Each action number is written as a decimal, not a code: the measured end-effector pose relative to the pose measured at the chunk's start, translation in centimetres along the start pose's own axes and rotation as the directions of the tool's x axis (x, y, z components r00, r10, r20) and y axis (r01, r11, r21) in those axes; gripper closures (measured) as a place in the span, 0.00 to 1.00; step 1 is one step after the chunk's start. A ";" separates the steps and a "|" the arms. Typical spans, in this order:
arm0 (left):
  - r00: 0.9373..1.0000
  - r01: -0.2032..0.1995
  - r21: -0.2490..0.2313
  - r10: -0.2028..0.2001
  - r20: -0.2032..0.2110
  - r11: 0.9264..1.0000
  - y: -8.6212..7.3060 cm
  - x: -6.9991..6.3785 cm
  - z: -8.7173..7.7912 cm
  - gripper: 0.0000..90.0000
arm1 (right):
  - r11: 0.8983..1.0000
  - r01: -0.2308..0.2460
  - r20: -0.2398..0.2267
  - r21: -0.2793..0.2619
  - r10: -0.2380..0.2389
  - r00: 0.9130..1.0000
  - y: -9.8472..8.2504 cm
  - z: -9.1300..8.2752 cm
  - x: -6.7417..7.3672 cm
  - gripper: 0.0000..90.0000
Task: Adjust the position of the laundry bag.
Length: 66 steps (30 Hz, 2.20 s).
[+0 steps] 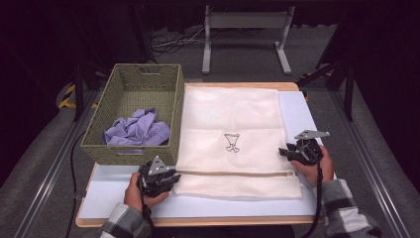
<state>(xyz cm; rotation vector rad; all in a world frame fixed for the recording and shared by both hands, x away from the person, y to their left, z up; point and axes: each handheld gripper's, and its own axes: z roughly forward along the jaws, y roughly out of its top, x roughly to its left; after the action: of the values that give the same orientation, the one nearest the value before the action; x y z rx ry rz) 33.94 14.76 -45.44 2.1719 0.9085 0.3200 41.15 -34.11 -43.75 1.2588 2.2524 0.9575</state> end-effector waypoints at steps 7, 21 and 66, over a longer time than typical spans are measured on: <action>1.000 0.022 -0.001 -0.022 0.009 1.000 0.2 0.0 0.2 0.91 | 1.000 0.006 -0.011 -0.005 -0.006 1.000 0.0 0.0 0.0 0.94; 1.000 0.016 -0.002 -0.016 0.004 1.000 1.0 -0.2 0.9 0.94 | 1.000 0.022 0.020 0.001 -0.022 1.000 0.1 -0.4 -0.3 0.96; 0.996 -0.087 -0.072 0.088 0.004 0.994 0.8 -0.4 -1.1 0.79 | 0.997 0.006 0.005 -0.083 -0.006 1.000 -1.5 -4.4 -0.9 0.79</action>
<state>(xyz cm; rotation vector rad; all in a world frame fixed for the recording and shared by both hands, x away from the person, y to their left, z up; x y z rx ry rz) 33.52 14.75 -44.06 2.1491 0.7874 0.3818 37.98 -37.10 -41.79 1.2171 2.1877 1.0333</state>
